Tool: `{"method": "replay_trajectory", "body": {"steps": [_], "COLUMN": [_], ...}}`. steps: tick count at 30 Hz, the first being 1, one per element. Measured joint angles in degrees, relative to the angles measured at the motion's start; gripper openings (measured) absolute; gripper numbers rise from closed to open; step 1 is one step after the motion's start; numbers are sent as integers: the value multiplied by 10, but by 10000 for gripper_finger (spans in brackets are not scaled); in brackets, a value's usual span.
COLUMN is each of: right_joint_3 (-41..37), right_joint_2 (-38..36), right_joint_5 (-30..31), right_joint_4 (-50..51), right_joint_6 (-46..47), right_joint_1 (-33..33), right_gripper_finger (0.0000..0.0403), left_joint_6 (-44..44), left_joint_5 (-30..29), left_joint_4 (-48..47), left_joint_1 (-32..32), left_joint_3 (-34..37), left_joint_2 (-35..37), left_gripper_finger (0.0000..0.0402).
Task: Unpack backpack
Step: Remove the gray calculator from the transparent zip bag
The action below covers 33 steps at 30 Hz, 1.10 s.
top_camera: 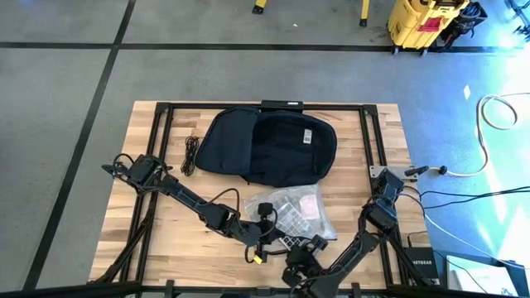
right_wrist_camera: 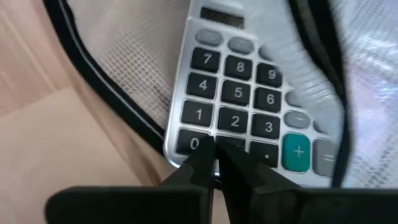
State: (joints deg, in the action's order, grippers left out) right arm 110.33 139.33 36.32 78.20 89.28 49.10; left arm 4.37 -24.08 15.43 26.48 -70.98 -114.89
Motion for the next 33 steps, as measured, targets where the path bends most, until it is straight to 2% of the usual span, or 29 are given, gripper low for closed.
{"method": "replay_trajectory", "body": {"steps": [6,14,22,24,26,28,31,33], "right_joint_3": [-9,-7,31,39,47,52,52,52], "right_joint_2": [0,-1,1,1,1,1,1,1], "right_joint_5": [17,50,109,95,51,10,1,-8], "right_joint_4": [-51,-188,-156,-141,-125,-117,-130,-167], "right_joint_6": [-25,-125,-140,-138,-152,-190,-251,-326], "right_joint_1": [-4,-23,-13,-11,-10,-11,-12,-15], "right_gripper_finger": [1,0,0,0,0,1,3,14], "left_joint_6": [0,1,0,0,0,0,0,0], "left_joint_5": [0,0,1,2,2,2,2,2], "left_joint_4": [-3,-2,1,0,0,0,0,-2], "left_joint_1": [0,0,-1,-2,-3,-3,-3,-3], "left_joint_3": [0,0,0,0,0,0,0,0], "left_joint_2": [0,0,0,0,0,0,0,0], "left_gripper_finger": [0,0,0,0,0,0,0,0]}}
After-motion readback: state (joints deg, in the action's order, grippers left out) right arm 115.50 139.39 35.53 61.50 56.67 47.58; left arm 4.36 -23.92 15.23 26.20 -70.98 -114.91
